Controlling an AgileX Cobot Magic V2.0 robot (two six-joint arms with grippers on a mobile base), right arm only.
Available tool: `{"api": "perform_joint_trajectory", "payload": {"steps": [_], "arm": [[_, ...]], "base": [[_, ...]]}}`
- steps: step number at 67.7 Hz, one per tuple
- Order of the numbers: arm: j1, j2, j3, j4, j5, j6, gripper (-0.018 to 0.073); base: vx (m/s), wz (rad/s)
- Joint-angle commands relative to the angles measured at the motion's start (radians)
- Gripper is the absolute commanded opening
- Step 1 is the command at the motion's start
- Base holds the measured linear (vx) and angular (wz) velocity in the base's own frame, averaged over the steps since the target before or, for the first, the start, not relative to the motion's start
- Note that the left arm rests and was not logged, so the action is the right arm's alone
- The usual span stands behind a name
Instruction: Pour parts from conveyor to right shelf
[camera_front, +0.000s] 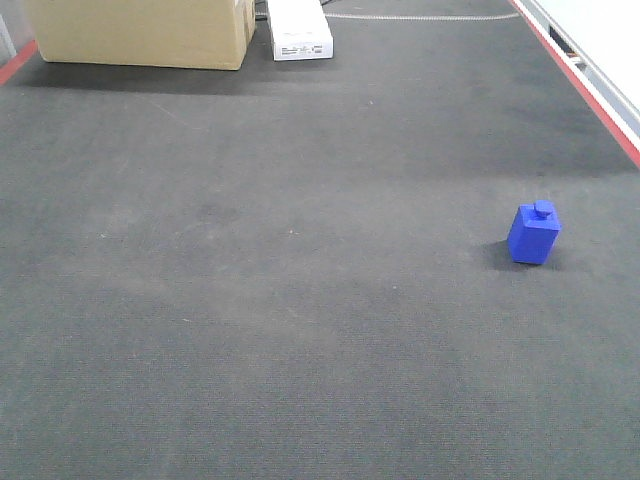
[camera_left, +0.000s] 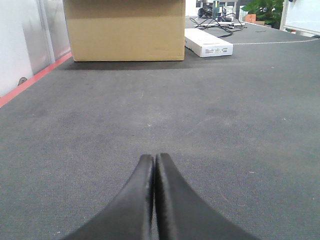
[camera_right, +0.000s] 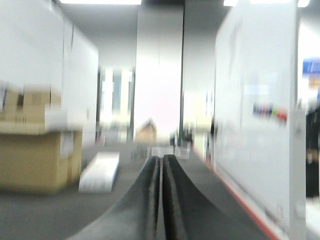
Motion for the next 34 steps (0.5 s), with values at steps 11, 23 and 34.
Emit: {"api": "perform_joint_trajectory", "payload": {"steps": [11,23,34], "arm": [[-0.002,-0.014,-0.234,-0.027,-0.115,-0.008,-0.0006],[-0.002,0.054,-0.514,-0.057,0.110,-0.019,-0.0006],[-0.002,0.207,-0.728,-0.053,0.480,-0.018,-0.0006]], "base": [[0.00,0.00],[0.00,0.00],[0.00,0.00]]}}
